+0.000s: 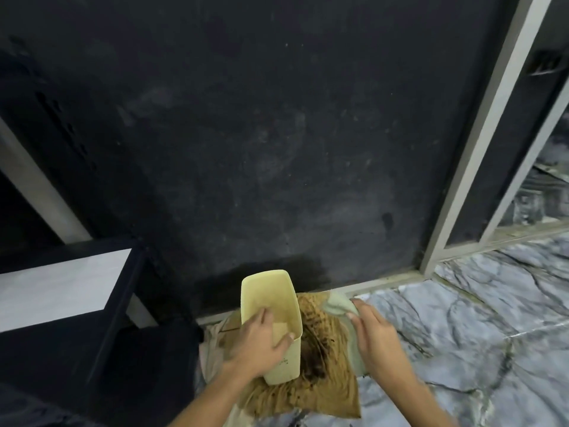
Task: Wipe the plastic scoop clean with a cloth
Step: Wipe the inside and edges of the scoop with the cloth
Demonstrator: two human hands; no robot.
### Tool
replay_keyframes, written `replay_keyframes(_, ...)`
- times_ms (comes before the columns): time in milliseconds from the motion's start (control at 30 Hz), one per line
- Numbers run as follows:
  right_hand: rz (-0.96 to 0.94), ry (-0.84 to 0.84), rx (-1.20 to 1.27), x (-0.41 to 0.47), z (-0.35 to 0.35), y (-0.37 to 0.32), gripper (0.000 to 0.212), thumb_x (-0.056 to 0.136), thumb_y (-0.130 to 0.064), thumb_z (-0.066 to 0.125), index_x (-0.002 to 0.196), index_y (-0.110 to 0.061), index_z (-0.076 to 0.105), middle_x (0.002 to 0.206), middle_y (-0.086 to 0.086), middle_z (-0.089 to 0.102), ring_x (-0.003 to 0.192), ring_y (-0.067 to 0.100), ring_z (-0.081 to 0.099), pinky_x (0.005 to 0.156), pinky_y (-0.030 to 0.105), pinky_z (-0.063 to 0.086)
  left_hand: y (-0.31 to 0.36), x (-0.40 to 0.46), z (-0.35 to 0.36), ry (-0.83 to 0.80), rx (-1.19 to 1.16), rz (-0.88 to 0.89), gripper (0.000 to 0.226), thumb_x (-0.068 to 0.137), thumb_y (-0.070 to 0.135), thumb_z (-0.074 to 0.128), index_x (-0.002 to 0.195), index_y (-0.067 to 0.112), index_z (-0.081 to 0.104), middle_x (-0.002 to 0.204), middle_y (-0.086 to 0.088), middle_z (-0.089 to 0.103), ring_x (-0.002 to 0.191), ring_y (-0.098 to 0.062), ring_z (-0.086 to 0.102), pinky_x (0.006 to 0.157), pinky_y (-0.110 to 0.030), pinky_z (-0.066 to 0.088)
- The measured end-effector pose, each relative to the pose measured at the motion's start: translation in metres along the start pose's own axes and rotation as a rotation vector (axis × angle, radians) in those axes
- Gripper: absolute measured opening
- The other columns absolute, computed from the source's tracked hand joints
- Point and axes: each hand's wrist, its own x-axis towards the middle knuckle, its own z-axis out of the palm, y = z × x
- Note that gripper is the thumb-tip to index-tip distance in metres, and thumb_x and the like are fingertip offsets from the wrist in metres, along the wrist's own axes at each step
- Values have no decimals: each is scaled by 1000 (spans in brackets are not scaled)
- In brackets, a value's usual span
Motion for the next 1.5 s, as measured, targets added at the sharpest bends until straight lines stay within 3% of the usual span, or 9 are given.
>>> replay_keyframes(167,29,58,43,-9,21,39,34,102,-36,44,119,-15,64,110,1,71,92,21,70,73,23,47,23,64,55,-174,-111,-118,85,94,61,44,157,11,17,155,-10,43,137,-32,46,111,-45,42)
replay_keyframes(333,114,57,121,-8,52,73,34,98,-41,44,121,-24,64,112,-11,67,99,7,62,80,-1,35,25,120,93,-178,-122,-180,65,96,49,50,147,14,32,139,-13,57,127,-34,57,103,-45,50)
replay_keyframes(533,139,33,148,1,91,97,28,102,-27,50,123,-16,63,115,-11,63,99,-6,53,81,-4,32,16,137,112,-271,-293,-297,44,93,23,49,136,12,48,135,-12,58,122,-33,57,101,-38,48)
replay_keyframes(667,147,52,204,10,111,94,20,105,-31,43,111,-25,61,83,-26,56,78,-15,53,64,-2,33,0,126,106,-258,-388,-282,43,95,11,47,137,14,53,136,-4,61,125,-28,56,108,-37,46)
replay_keyframes(800,118,31,347,19,128,86,21,106,-33,40,92,-45,50,71,-17,52,59,4,51,51,11,30,-39,102,82,-194,-514,-291,38,99,13,53,136,23,59,132,5,67,124,-21,59,110,-41,46)
replay_keyframes(933,83,9,428,24,138,69,29,103,-38,35,82,-55,46,64,-19,51,51,2,46,47,11,28,-78,79,68,-120,-750,-343,26,97,18,61,118,31,69,112,14,78,109,-8,68,90,-29,52)
replay_keyframes(1300,80,-64,554,17,175,53,27,105,-37,36,84,-44,51,66,-17,53,53,1,47,47,19,36,-116,70,117,-131,-1016,-438,24,93,16,67,115,23,71,110,9,80,107,-12,72,98,-36,52)
replay_keyframes(1400,45,-92,516,15,184,48,25,105,-41,33,101,-42,59,73,-24,57,61,-2,53,54,11,36,-124,68,121,-132,-1046,-426,22,93,12,66,112,23,71,106,11,81,102,-8,73,89,-30,52)
replay_keyframes(1500,-84,-186,259,16,215,40,44,106,-39,31,136,-18,55,125,-15,63,115,5,58,92,24,48,-129,69,124,-152,-1067,-372,26,93,10,67,117,19,71,110,4,80,106,-14,73,92,-34,53)
